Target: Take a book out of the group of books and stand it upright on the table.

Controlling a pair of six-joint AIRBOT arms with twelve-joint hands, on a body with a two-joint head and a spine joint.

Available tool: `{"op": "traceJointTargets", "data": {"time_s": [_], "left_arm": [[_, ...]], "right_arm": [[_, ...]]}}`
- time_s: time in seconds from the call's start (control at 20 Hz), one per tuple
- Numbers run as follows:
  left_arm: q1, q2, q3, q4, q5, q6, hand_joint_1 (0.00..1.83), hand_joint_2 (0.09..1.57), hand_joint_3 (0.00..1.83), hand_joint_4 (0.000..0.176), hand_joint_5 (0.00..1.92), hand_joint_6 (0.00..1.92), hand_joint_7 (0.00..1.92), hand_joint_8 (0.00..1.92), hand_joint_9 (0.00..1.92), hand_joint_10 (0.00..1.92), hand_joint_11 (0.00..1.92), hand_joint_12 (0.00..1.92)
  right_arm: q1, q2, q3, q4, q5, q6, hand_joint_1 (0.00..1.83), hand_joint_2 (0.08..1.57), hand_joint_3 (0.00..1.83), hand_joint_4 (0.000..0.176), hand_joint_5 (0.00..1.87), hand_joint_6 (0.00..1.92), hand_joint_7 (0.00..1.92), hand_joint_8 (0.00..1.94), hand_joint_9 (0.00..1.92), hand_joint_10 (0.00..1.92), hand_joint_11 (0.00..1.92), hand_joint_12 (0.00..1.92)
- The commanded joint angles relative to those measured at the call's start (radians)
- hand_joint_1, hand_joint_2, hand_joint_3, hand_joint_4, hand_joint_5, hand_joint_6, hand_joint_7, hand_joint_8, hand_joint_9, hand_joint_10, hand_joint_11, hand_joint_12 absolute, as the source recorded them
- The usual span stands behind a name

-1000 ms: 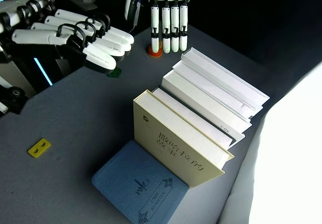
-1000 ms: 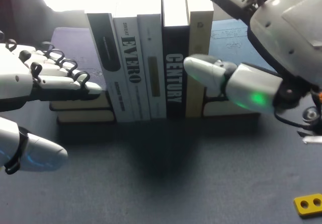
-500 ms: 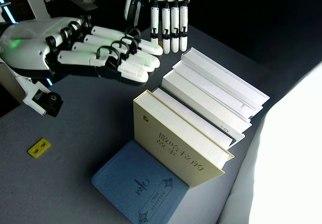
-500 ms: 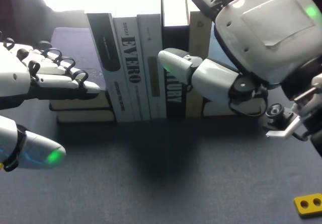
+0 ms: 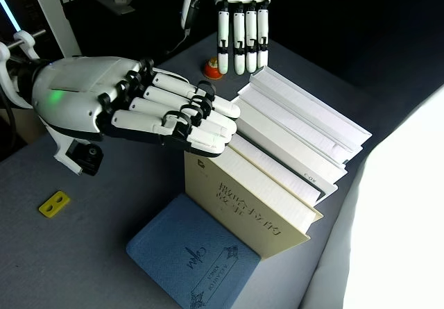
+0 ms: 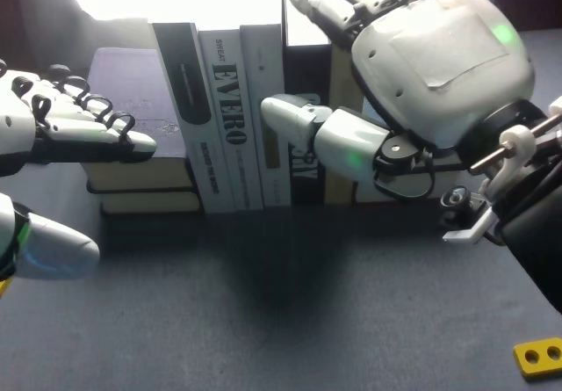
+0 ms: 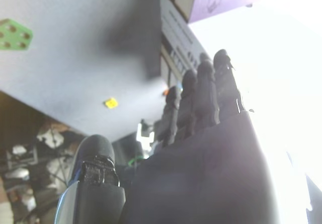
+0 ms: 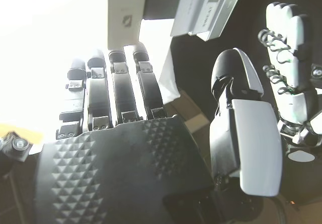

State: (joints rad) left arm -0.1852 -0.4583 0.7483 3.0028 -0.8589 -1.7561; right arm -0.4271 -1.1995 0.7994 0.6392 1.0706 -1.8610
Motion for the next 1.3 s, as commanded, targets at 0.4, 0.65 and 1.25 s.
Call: {"op": "traceJointTargets", "data": {"time_s": [0.4,0.65,1.25], "left_arm": [[-0.052,-0.001,0.006,0.009,0.081,-0.001,0.0,1.25,0.0,0.038,0.04,0.0,0.1,0.0,0.03,0.01,0.0,0.0],[-0.05,0.004,-0.039,0.009,0.081,-0.001,0.0,1.25,0.0,0.036,0.07,0.01,0.12,0.0,0.04,0.01,0.02,0.01],[-0.017,0.005,-0.08,0.009,0.081,-0.001,0.0,1.26,0.0,0.046,0.06,0.0,0.09,0.0,0.02,0.0,0.0,0.13]], "right_arm": [[-0.006,-0.006,0.012,-0.07,0.077,-0.001,0.0,1.15,0.0,0.011,0.77,0.01,0.23,0.0,0.07,0.0,0.0,0.1],[-0.028,0.013,-0.017,-0.102,0.077,-0.024,0.0,1.16,0.0,0.0,0.76,0.0,0.26,0.0,0.1,0.01,0.0,0.13],[-0.063,0.155,-0.235,-0.107,-0.001,-0.169,0.09,1.16,0.0,0.0,0.79,0.01,0.3,0.01,0.16,0.01,0.0,0.21]]}}
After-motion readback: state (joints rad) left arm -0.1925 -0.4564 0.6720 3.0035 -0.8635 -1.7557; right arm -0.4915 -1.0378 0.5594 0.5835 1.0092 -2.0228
